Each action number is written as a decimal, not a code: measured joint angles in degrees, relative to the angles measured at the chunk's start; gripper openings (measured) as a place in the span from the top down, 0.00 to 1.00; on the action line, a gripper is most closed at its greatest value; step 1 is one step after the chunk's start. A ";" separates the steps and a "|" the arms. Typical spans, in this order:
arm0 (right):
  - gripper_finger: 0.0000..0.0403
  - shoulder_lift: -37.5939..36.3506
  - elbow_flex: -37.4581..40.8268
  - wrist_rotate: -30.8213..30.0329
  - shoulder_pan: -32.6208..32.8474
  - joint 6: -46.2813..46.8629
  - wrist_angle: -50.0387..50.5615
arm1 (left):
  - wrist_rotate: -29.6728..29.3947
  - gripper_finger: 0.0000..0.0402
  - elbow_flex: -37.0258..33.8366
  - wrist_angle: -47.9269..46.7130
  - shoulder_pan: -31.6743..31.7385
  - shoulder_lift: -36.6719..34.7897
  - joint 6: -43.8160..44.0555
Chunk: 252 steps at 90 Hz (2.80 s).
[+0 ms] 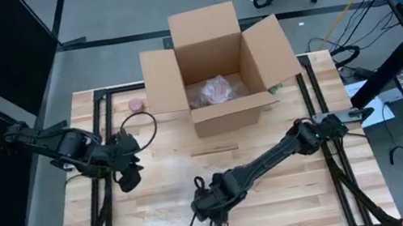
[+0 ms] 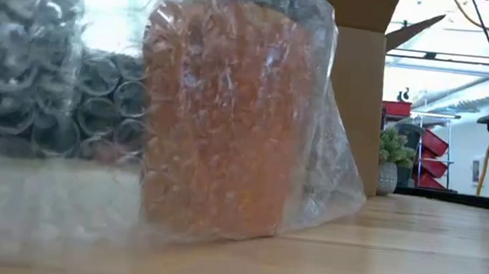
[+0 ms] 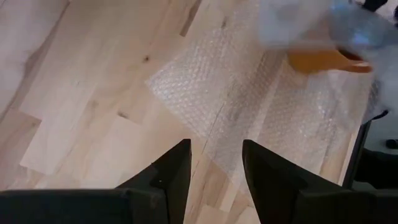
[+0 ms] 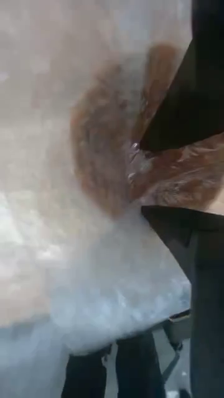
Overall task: Wrap mug
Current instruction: Wrap the orange cup with the bubble wrap
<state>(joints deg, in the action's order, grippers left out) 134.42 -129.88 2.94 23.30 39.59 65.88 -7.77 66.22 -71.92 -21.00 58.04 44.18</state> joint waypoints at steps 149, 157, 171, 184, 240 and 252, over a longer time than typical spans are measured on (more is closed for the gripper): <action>0.61 -22.54 29.61 -23.14 20.05 23.27 -10.43 | 6.91 0.40 -18.11 26.26 -3.08 21.92 27.56; 0.61 -23.88 33.63 -22.49 19.94 24.96 -16.57 | 6.60 0.43 -21.98 30.13 -3.16 22.55 28.02; 0.61 -23.93 34.99 -22.34 19.91 25.79 -21.21 | 6.61 0.52 -28.12 39.51 -3.31 23.78 30.10; 0.61 -23.95 35.01 -22.30 19.94 25.79 -21.13 | 5.55 0.58 -30.42 43.36 -3.43 24.93 30.20; 0.61 -23.79 35.01 -23.39 13.12 8.02 -23.62 | 5.67 1.00 -23.09 33.70 -5.51 15.63 25.90; 0.61 -22.85 34.99 -23.33 11.04 2.27 -27.41 | 5.63 0.99 -20.67 33.86 -5.50 12.34 25.89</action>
<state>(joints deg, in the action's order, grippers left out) 111.57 -94.89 -20.38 34.35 41.86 38.47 -2.14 45.55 -38.06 -26.50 70.38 70.07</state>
